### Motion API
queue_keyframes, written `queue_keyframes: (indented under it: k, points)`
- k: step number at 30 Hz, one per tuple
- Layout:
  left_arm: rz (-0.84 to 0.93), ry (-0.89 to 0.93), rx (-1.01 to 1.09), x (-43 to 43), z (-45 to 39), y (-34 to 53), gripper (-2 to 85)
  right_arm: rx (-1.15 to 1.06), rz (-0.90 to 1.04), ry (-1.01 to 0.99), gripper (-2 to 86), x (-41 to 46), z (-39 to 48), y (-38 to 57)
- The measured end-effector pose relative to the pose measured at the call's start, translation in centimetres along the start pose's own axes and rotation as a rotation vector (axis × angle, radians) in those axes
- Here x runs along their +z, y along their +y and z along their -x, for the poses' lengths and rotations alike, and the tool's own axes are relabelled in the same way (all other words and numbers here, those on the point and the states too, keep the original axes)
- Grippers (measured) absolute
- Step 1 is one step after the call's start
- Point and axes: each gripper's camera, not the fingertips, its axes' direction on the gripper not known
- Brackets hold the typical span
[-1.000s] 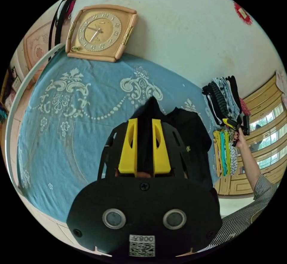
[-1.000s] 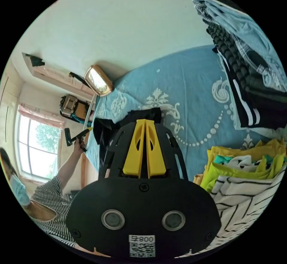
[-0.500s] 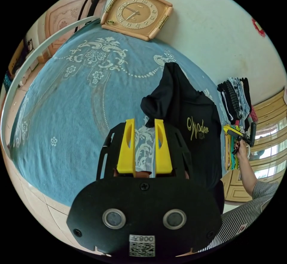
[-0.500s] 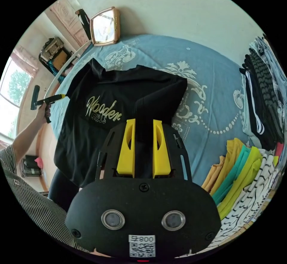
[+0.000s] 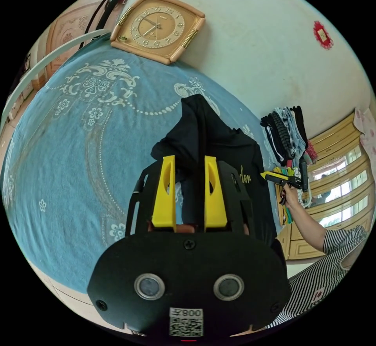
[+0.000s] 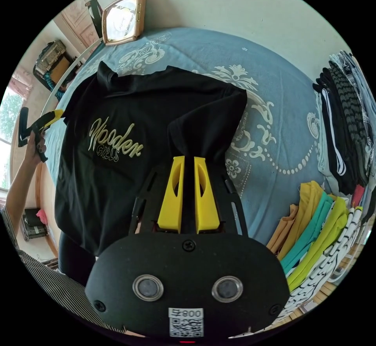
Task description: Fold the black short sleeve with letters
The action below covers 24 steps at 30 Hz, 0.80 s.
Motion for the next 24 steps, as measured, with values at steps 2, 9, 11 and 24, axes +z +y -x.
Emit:
queue_keyframes:
  k: [2,9,11,24]
  points:
    - [0.009,0.004,0.021,0.6,0.4,-0.7,9.9,-0.001,0.005,0.006,2.9,0.9,0.6,0.2]
    - [0.030,-0.127,0.032,1.2,1.3,-2.6,2.1,0.018,0.000,-0.034,0.7,1.3,0.2,1.2]
    - [-0.013,-0.138,0.041,0.0,1.9,-3.7,1.5,0.052,-0.057,-0.056,0.5,-0.6,-1.5,2.1]
    - [-0.088,-0.277,-0.231,-1.9,9.4,-8.1,2.0,0.393,-0.013,-0.141,0.8,-0.8,-12.8,4.7]
